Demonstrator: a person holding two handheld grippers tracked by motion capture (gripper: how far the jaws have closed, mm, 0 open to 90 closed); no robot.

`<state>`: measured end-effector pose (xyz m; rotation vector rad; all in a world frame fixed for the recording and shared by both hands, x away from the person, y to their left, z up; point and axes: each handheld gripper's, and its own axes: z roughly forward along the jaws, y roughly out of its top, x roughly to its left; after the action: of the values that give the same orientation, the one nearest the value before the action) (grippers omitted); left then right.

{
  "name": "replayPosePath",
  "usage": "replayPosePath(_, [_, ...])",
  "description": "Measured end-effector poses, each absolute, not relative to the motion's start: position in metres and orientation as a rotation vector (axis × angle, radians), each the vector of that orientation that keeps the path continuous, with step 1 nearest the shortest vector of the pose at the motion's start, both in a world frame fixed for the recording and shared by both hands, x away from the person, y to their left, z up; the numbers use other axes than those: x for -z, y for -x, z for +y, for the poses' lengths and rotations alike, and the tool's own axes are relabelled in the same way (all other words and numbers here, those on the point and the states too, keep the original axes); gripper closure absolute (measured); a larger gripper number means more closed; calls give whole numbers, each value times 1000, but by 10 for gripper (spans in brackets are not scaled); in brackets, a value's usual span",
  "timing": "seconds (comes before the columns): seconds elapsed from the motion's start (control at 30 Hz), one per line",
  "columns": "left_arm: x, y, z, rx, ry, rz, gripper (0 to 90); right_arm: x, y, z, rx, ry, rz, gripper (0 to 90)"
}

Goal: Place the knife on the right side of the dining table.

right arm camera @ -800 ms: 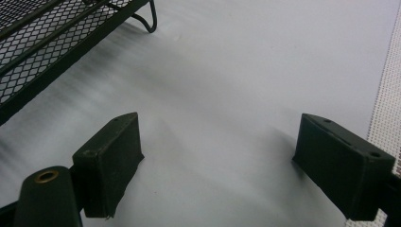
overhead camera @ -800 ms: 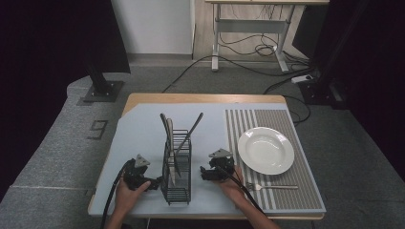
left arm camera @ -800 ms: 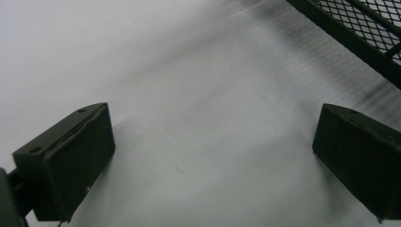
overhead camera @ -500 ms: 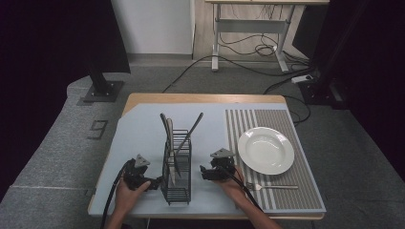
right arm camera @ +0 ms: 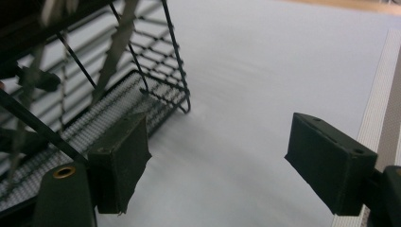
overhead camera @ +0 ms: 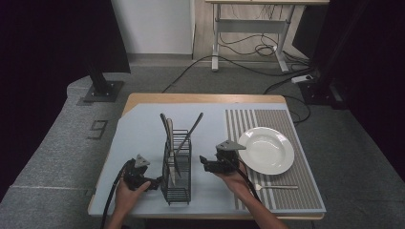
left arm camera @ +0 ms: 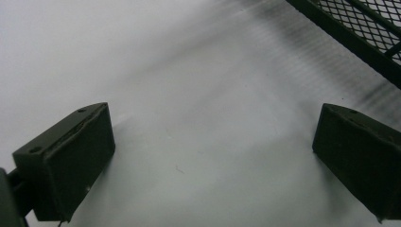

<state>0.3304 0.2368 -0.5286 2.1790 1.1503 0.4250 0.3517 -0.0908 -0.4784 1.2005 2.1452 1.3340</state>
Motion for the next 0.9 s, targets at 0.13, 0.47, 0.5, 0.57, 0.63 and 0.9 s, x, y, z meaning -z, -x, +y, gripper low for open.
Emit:
replayPosePath(0.13, [529,-330,237,-425,-2179,1150,0,472,-355,-92,-1376,-1206,2137,228])
replayPosePath(0.47, [529,-330,237,-427,-2178,1151,0,446,-368,-89,-1451,-1190,2082,274])
replayPosePath(0.5, [529,-330,237,-427,-2178,1151,0,444,-369,-89,-1454,-1190,2082,277])
replayPosePath(0.57, [529,-330,237,-427,-2178,1151,0,443,-371,-88,-1459,-1187,2080,283])
replayPosePath(0.63, [529,-330,237,-426,-2178,1150,0,440,-373,-87,-1465,-1184,2079,286])
replayPosePath(0.9, [529,-330,237,-426,-2179,1150,0,433,-380,-78,-1469,-1159,2082,296])
